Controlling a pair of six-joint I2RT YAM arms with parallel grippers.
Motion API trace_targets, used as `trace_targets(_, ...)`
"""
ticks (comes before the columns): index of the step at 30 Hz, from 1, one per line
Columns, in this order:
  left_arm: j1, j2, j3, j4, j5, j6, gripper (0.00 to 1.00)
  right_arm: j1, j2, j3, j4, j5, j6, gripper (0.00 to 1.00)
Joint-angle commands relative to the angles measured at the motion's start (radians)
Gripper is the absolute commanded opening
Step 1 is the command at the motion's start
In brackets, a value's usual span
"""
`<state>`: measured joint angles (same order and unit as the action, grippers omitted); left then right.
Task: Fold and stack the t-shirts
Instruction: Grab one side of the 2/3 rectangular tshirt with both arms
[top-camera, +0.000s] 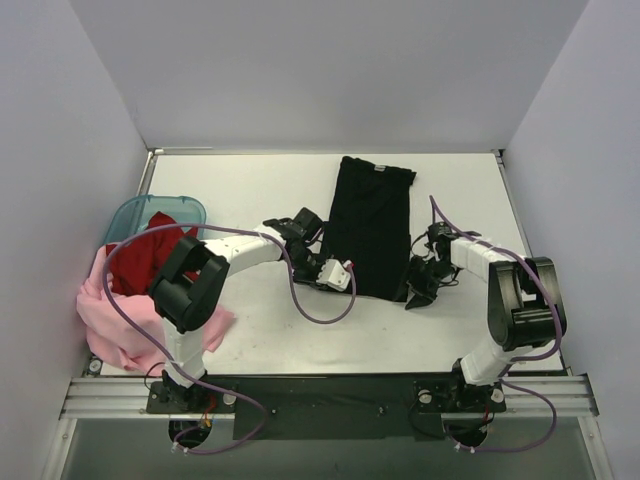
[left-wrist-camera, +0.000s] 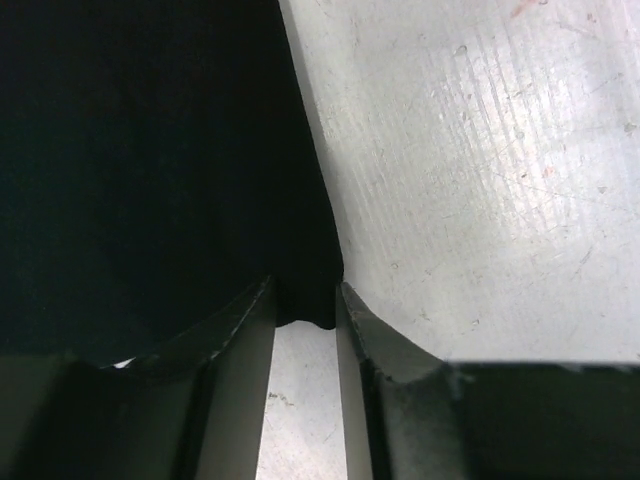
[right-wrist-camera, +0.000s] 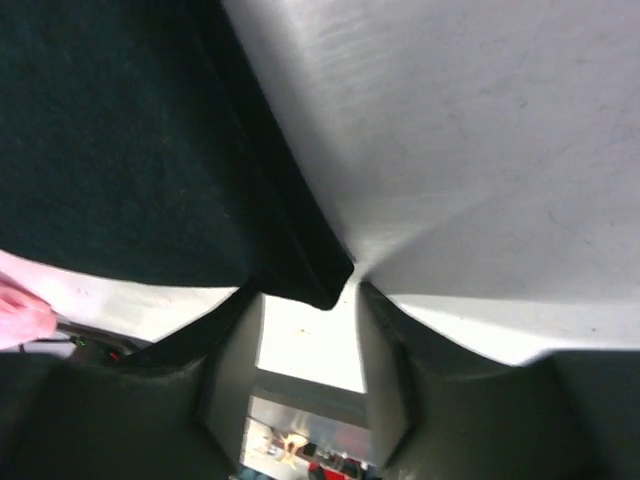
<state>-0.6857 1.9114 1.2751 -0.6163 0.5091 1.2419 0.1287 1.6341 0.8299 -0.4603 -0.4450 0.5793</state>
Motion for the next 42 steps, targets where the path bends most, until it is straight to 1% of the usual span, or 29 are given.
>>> trace_targets(1,-0.005,0.003,-0.008,0.007,-0.014,0.011,0.32,-0.032,0.043,-0.072,0.061,0.039,0.002,0.31)
trace_targets(2,-0.006,0.002,-0.01,0.003,-0.009,0.005,0.29,-0.049,0.04,-0.084,0.071,0.023,0.004,0.23)
trace_targets(3,-0.006,0.0,-0.01,-0.005,-0.007,0.002,0.25,-0.054,0.035,-0.086,0.077,0.02,0.005,0.2)
trace_targets(4,-0.005,-0.002,-0.008,-0.014,0.002,-0.004,0.2,-0.055,0.03,-0.081,0.075,0.032,0.007,0.13)
trace_targets(5,-0.005,-0.005,-0.005,-0.029,0.005,-0.007,0.18,-0.057,0.023,-0.074,0.066,0.04,0.005,0.1)
trace_targets(7,-0.006,-0.011,-0.003,-0.043,0.017,-0.01,0.11,-0.063,0.012,-0.063,0.052,0.048,0.001,0.07)
trace_targets(8,-0.006,-0.015,-0.003,-0.043,0.02,-0.013,0.02,-0.063,0.001,-0.058,0.04,0.045,-0.002,0.09)
trace_targets(9,-0.005,-0.015,-0.005,-0.043,0.02,-0.013,0.0,-0.063,-0.002,-0.055,0.035,0.043,-0.013,0.12)
trace_targets(10,-0.006,-0.02,-0.006,-0.039,0.019,-0.016,0.0,-0.063,-0.02,-0.052,0.028,0.025,-0.021,0.23)
trace_targets(12,-0.009,-0.022,-0.005,-0.031,0.019,-0.024,0.0,-0.06,-0.063,-0.063,0.011,0.02,-0.022,0.32)
trace_targets(13,-0.011,-0.023,-0.003,-0.027,0.019,-0.027,0.0,-0.057,-0.081,-0.071,0.008,0.023,-0.015,0.33)
trace_targets(14,-0.011,-0.025,-0.003,-0.03,0.02,-0.028,0.0,-0.057,-0.13,-0.083,-0.003,0.041,-0.007,0.39)
trace_targets(15,-0.012,-0.026,-0.003,-0.026,0.02,-0.03,0.0,-0.055,-0.155,-0.09,-0.005,0.064,0.019,0.42)
trace_targets(16,-0.014,-0.028,-0.002,-0.028,0.02,-0.032,0.0,-0.055,-0.202,-0.104,-0.006,0.078,0.036,0.48)
trace_targets(18,-0.015,-0.029,0.001,-0.031,0.023,-0.038,0.0,-0.052,-0.247,-0.118,0.014,0.117,0.115,0.5)
trace_targets(19,-0.014,-0.029,0.003,-0.033,0.023,-0.041,0.0,-0.054,-0.258,-0.132,0.024,0.141,0.187,0.51)
trace_targets(23,-0.015,-0.032,0.003,-0.031,0.023,-0.041,0.0,-0.038,-0.257,-0.182,0.166,0.14,0.388,0.54)
trace_targets(25,-0.015,-0.034,0.001,-0.025,0.022,-0.044,0.0,-0.023,-0.218,-0.184,0.193,0.158,0.422,0.54)
trace_targets(28,-0.018,-0.04,-0.003,-0.019,0.022,-0.044,0.0,-0.02,-0.158,-0.202,0.198,0.157,0.418,0.54)
trace_targets(30,-0.018,-0.043,-0.008,-0.016,0.022,-0.045,0.0,-0.02,-0.148,-0.221,0.207,0.166,0.416,0.52)
trace_targets(32,-0.017,-0.041,-0.006,-0.016,0.025,-0.047,0.0,-0.02,-0.123,-0.227,0.224,0.143,0.415,0.46)
trace_targets(34,-0.018,-0.043,0.003,-0.022,0.026,-0.058,0.0,-0.024,-0.099,-0.226,0.232,0.124,0.409,0.27)
trace_targets(35,-0.017,-0.045,0.009,-0.025,0.029,-0.065,0.0,-0.026,-0.102,-0.23,0.232,0.124,0.407,0.13)
trace_targets(37,-0.017,-0.051,0.016,-0.048,0.032,-0.079,0.0,-0.035,-0.135,-0.238,0.213,0.127,0.393,0.0)
trace_targets(40,-0.017,-0.066,0.035,-0.138,0.058,-0.094,0.0,-0.035,-0.192,-0.2,0.122,0.14,0.311,0.0)
trace_targets(42,-0.018,-0.083,0.056,-0.226,0.09,-0.098,0.0,-0.031,-0.221,-0.166,0.029,0.1,0.242,0.0)
